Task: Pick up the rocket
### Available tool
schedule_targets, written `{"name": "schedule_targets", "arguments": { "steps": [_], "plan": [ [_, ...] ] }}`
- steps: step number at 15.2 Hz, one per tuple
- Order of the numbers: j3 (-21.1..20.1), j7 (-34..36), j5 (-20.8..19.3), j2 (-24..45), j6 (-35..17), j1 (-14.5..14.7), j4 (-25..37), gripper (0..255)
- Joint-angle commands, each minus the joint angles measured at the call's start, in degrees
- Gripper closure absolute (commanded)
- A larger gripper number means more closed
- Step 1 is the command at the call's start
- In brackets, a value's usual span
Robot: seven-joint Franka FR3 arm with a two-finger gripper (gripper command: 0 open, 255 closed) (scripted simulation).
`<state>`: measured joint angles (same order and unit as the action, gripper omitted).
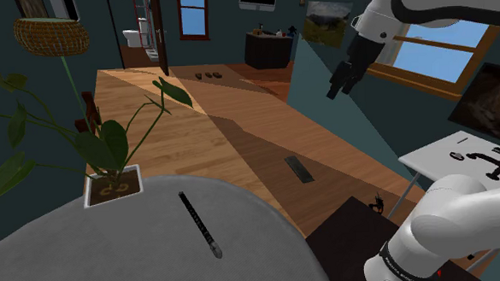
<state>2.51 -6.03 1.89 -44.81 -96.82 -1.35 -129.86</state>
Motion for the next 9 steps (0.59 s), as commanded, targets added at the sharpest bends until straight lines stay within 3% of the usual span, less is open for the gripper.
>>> {"name": "schedule_targets", "arguments": {
  "steps": [1,9],
  "plan": [
    [0.00,0.00,0.00,0.00,0.00,0.00,0.00,0],
    [-9.06,9.50,2.78,5.74,-8.50,1.88,-4.72,0]
  ]
}}
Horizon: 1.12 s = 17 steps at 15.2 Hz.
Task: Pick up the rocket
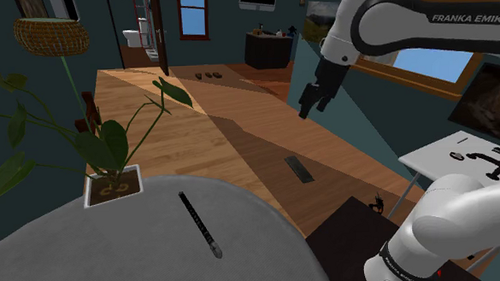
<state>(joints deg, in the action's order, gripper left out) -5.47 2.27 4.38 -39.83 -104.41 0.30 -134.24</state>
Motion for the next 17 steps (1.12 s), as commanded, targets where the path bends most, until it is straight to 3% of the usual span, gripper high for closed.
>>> {"name": "schedule_targets", "arguments": {
  "steps": [1,10,17],
  "plan": [
    [-2.21,2.41,0.56,1.81,-1.99,0.45,-0.63,0],
    [-12.28,13.78,1.08,14.46,-11.48,1.70,0.00,0],
    [-19.60,24.25,-2.74,27.87,-17.63,1.76,4.42,0]
  ]
}}
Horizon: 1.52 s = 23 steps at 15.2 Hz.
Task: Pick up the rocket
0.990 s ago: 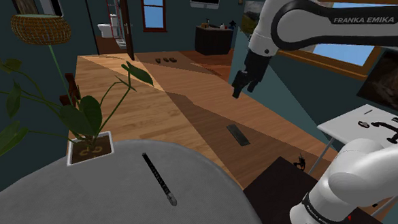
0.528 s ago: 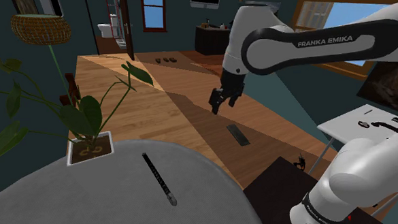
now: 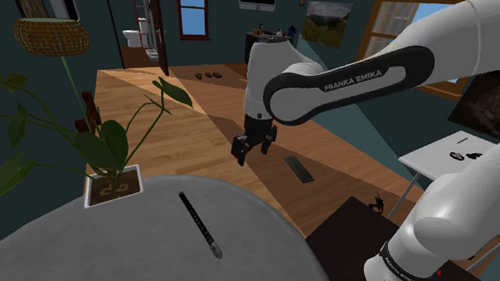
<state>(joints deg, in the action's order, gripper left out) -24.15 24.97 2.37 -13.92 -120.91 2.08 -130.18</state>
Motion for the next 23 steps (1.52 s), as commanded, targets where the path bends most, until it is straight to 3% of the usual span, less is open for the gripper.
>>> {"name": "schedule_targets", "arguments": {
  "steps": [1,7,14,19,23],
  "plan": [
    [-1.82,3.23,-1.71,4.12,-1.83,0.03,1.28,0],
    [-5.51,14.00,-9.66,18.11,-4.53,1.60,8.31,0],
    [-4.79,24.77,-19.09,35.10,-4.24,7.66,19.92,0],
    [-2.82,29.08,-22.89,45.65,-2.61,12.76,29.33,0],
    [-2.07,29.79,-23.95,47.54,-4.69,13.26,28.98,0]
  ]
}}
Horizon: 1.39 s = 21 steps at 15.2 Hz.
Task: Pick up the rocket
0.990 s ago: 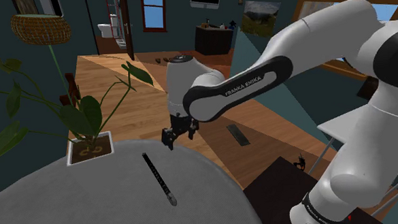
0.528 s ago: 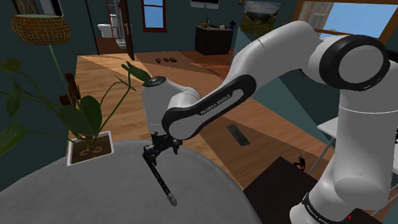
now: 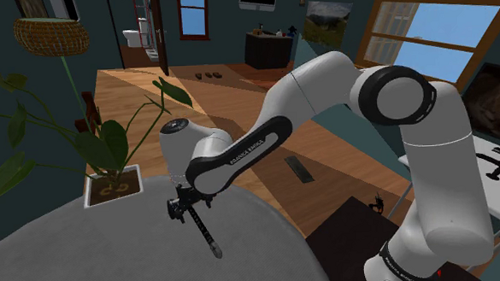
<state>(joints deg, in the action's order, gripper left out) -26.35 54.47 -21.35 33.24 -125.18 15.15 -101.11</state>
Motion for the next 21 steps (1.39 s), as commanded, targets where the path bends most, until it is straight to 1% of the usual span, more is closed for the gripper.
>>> {"name": "schedule_targets", "arguments": {
  "steps": [1,5,6,14,21],
  "plan": [
    [0.32,0.46,-0.50,0.88,-0.93,0.32,-0.14,0],
    [0.82,0.92,-1.20,2.17,-2.22,0.66,-0.22,0],
    [0.84,0.96,-1.22,2.22,-2.26,0.69,-0.21,255],
    [0.90,0.87,-1.28,2.24,-2.49,0.56,-0.41,255],
    [-0.33,-0.15,0.41,-0.77,0.83,-0.11,0.10,255]
  ]
}}
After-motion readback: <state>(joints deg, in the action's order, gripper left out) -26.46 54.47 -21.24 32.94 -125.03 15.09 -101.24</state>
